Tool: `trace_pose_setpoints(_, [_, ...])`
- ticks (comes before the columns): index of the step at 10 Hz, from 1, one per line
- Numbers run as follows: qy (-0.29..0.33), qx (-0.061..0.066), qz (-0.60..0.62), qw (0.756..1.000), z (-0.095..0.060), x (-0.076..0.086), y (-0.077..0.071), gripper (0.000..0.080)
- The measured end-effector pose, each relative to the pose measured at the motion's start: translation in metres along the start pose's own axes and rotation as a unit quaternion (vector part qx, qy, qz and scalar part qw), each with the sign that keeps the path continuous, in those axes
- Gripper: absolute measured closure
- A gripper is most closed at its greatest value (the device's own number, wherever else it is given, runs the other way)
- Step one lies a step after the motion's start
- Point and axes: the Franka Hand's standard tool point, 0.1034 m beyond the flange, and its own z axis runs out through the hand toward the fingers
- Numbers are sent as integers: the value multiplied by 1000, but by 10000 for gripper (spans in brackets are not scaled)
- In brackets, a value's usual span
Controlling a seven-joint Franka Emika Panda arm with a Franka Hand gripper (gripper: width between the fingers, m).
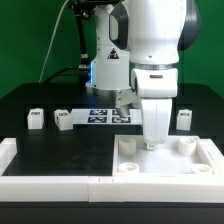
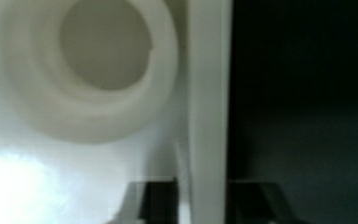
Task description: Assemble one leg
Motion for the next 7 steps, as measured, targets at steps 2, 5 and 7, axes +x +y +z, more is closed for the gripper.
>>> trace_pose_setpoints(2, [0, 0, 0, 1000, 0, 0, 0, 526])
trace_pose_setpoints(5, [0, 0, 0, 1000, 0, 0, 0, 167])
trace_pose_setpoints(7, [0, 0, 0, 1000, 0, 0, 0, 153])
